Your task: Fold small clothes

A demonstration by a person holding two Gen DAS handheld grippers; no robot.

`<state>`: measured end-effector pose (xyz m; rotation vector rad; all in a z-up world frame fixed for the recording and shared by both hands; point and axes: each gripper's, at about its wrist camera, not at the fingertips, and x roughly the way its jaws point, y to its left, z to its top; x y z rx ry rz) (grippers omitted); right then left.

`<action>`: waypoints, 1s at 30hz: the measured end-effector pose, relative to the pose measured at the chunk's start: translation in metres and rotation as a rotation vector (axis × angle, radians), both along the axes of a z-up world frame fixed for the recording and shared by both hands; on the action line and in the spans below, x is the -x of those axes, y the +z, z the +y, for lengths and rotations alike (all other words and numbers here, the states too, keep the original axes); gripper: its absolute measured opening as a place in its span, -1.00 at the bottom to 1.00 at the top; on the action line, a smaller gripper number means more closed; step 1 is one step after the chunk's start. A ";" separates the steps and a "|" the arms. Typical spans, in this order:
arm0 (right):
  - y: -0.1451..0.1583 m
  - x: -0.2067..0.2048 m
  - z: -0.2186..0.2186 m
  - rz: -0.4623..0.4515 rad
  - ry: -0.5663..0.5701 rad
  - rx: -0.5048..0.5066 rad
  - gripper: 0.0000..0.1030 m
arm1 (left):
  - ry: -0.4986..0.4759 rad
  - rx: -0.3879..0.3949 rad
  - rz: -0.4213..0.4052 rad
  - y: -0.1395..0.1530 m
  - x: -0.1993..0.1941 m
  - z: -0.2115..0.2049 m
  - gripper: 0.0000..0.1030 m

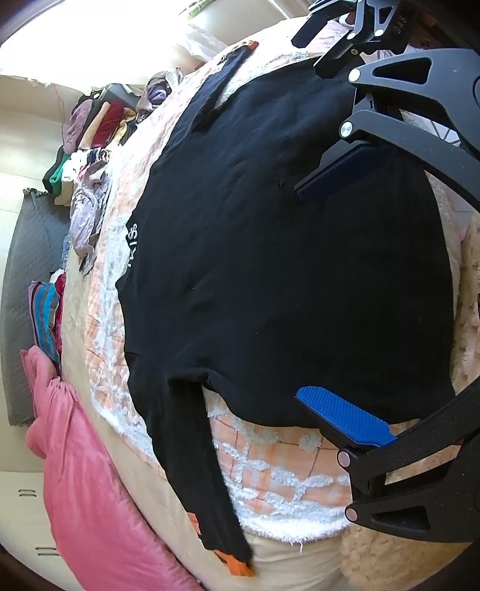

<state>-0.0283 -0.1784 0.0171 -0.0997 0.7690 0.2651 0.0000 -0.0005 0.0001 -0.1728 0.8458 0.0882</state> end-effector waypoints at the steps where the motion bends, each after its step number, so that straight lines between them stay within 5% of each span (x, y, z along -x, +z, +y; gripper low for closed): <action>1: 0.000 0.000 0.000 0.003 0.002 -0.001 0.92 | 0.001 0.000 -0.002 0.000 0.000 0.000 0.83; 30: 0.000 0.002 0.002 0.005 0.001 0.002 0.92 | 0.002 0.007 -0.004 0.002 0.002 0.001 0.83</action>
